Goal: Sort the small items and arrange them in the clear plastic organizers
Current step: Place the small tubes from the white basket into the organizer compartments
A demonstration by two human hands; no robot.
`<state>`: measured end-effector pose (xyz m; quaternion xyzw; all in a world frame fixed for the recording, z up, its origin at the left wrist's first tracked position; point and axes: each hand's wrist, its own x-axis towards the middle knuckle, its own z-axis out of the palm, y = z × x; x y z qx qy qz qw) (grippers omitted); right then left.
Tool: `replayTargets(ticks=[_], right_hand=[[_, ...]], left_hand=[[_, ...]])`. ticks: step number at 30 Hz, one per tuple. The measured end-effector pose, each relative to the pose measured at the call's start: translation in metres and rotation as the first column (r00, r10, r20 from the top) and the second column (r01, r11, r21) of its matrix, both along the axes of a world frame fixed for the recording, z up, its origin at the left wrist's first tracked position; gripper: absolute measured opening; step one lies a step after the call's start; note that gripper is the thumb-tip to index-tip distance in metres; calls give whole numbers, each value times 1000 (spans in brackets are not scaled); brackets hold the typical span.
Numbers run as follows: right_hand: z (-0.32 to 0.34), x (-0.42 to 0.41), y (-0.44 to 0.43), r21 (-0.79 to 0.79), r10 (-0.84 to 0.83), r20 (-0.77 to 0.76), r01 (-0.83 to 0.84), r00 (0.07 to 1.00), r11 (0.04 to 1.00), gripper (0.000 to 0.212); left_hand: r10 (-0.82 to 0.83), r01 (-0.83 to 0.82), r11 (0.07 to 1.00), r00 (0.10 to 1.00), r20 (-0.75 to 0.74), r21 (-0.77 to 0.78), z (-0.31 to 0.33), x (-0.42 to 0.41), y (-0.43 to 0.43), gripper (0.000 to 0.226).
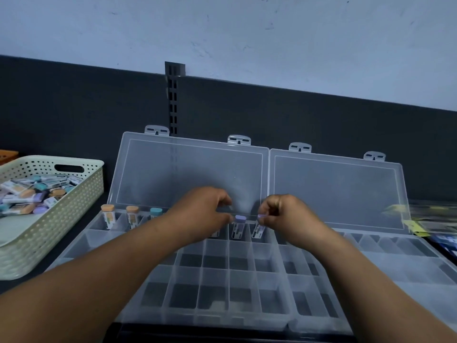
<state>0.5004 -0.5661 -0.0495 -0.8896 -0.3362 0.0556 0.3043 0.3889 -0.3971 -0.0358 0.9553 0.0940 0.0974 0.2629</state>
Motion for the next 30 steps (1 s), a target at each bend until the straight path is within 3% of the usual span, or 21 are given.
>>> replayTargets(ticks=[4, 11, 14, 18, 26, 30], right_hand=[[-14, 0, 5, -74, -8, 93, 15, 996, 997, 28], [-14, 1, 7, -160, 18, 154, 7, 988, 987, 29], [-8, -2, 6, -195, 11, 137, 16, 991, 981, 12], [14, -11, 14, -197, -15, 226, 61, 974, 979, 34], [40, -63, 94, -286, 201, 411, -83, 889, 955, 51], [39, -85, 150, -292, 277, 408, -164, 870, 942, 60]], left_hand=[[17, -17, 1000, 1000, -3, 12, -3, -5, 7, 29], [42, -42, 994, 999, 5, 102, -6, -11, 20, 40], [46, -46, 990, 999, 6, 130, -5, -15, 28, 42], [64, -68, 984, 997, 31, 165, -3, -22, 45, 45], [109, -152, 905, 986, 129, 398, 9, -63, 106, 50], [188, -216, 829, 976, 106, 516, 14, -96, 153, 72]])
